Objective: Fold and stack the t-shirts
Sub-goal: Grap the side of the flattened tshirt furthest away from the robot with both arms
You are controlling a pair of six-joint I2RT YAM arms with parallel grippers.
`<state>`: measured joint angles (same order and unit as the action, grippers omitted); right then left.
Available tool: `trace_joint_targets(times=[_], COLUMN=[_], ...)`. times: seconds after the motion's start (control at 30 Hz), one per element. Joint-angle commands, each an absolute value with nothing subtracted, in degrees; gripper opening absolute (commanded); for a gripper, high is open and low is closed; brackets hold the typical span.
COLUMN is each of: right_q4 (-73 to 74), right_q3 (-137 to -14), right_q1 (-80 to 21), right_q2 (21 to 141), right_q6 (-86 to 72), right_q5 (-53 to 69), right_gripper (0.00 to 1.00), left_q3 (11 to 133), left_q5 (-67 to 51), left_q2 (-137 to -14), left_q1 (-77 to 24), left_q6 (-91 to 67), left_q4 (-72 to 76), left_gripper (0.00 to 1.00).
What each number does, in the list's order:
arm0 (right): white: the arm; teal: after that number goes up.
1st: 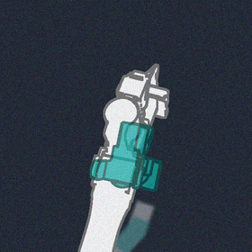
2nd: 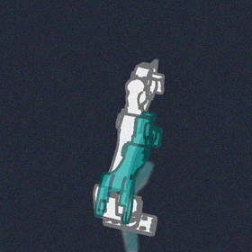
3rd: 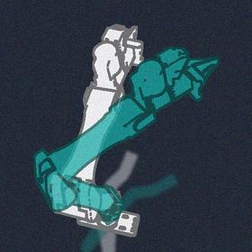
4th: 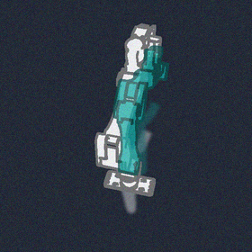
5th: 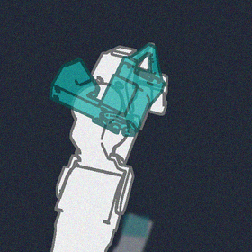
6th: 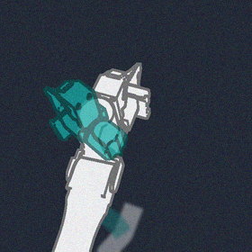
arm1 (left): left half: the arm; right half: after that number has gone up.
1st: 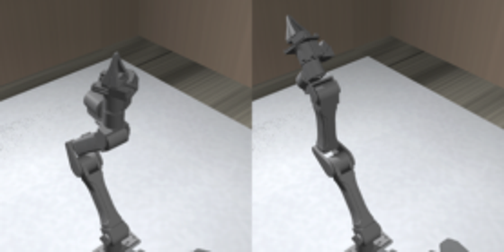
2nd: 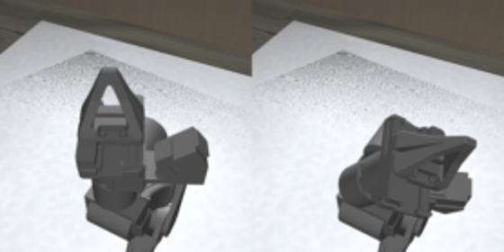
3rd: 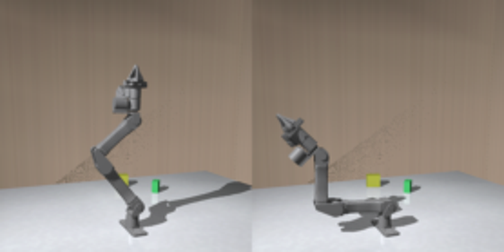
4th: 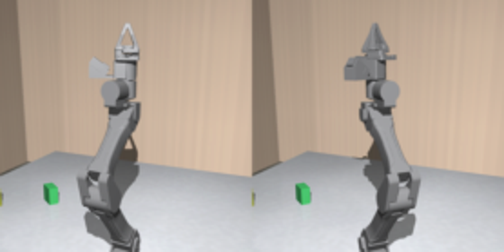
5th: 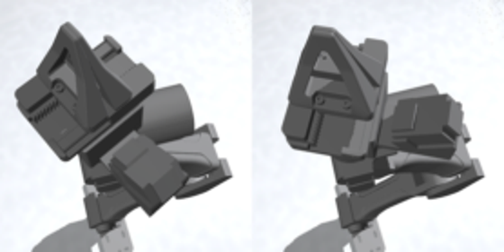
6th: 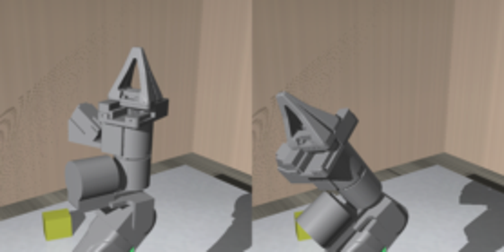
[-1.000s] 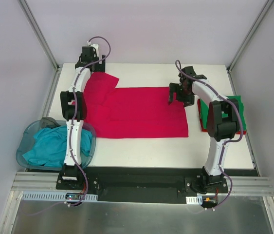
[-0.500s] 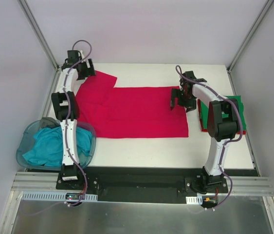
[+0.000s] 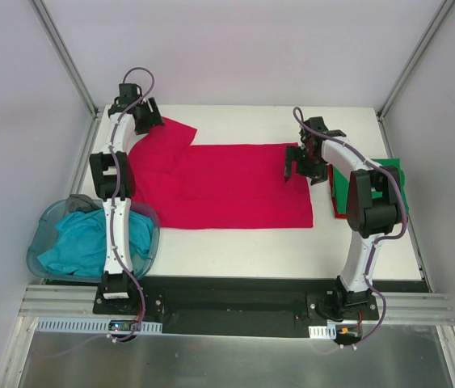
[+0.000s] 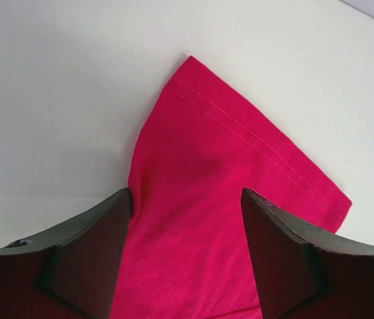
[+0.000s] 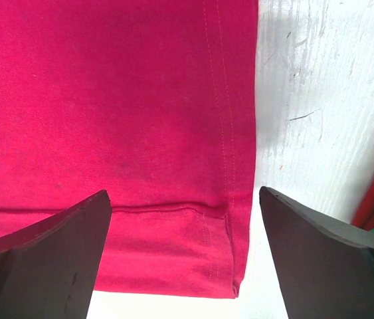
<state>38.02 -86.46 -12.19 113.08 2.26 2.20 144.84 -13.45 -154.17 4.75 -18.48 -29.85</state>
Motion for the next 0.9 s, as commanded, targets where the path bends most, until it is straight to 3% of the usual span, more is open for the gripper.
trace_joint_targets(times=[0.0, 0.1, 0.23, 0.3, 0.33, 0.6, 0.87], right_q4=[39.1, 39.2, 39.2, 39.6, 39.6, 40.5, 41.2], right_q3=[-86.8, -86.7, -87.5, -88.7, -89.3, -92.5, -99.7], right_q1=[-11.9, -11.9, -11.8, -11.7, -11.6, -10.7, -10.5], right_q2=[109.6, 109.5, 110.2, 111.2, 111.6, 113.2, 117.9], right_q6=[3.3, 3.3, 3.4, 3.3, 3.3, 3.2, 1.9], right_q5=[1.7, 1.7, 1.4, 1.3, 1.2, 0.4, -1.8], right_gripper=[0.96, 0.96, 0.96, 0.96, 0.96, 0.96, 0.96], left_q3=[146.2, 146.1, 145.5, 145.5, 145.5, 142.7, 127.3], left_q5=[-15.5, -15.1, -14.7, -14.9, -15.0, -15.8, -24.6], left_q2=[-155.5, -155.3, -155.0, -155.0, -154.9, -152.9, -141.6], left_q1=[4.8, 4.7, 4.7, 4.7, 4.6, 4.5, 4.8], left_q6=[-20.8, -20.5, -20.7, -20.7, -20.7, -18.3, -17.1], left_q4=[-31.5, -31.5, -31.5, -31.5, -31.4, -29.6, -20.5], left_gripper=[0.62, 0.54, 0.34, 0.21, 0.02, 0.0, 0.0])
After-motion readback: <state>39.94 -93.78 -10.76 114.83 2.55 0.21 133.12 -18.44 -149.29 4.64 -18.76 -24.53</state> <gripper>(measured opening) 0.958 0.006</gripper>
